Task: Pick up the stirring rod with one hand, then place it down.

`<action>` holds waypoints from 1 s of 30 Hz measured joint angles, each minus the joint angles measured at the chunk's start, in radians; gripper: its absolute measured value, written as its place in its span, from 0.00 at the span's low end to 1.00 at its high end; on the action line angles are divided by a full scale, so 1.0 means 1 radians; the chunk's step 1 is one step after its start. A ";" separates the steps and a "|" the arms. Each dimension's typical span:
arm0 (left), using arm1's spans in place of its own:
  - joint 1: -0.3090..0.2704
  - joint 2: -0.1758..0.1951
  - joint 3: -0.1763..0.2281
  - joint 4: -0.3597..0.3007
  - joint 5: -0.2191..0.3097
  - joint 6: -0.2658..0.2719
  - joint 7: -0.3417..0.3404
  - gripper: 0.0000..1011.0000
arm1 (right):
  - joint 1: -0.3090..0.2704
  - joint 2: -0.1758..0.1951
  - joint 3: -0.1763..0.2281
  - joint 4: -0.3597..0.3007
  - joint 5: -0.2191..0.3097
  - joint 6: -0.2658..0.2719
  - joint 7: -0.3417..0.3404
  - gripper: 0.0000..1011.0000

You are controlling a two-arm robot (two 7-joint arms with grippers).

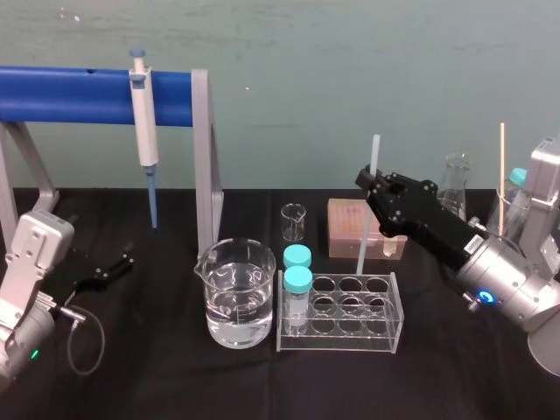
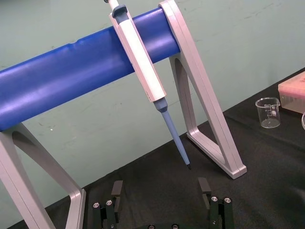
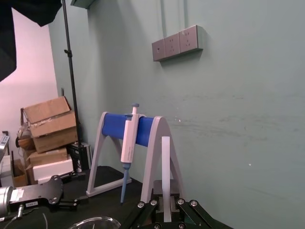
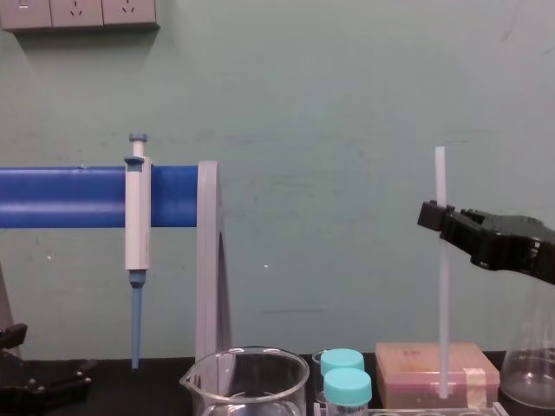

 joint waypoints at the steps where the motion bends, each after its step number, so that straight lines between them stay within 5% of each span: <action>1: 0.000 0.000 0.000 0.000 0.000 0.000 0.000 0.99 | 0.001 -0.001 -0.002 0.005 0.002 -0.003 0.002 0.07; 16: 0.000 0.000 0.000 0.000 0.000 0.000 0.000 0.99 | 0.026 -0.029 -0.030 0.092 -0.019 -0.097 0.039 0.07; 30: 0.000 0.000 0.000 0.000 0.000 0.000 0.000 0.99 | 0.035 -0.045 -0.041 0.138 -0.035 -0.094 0.039 0.07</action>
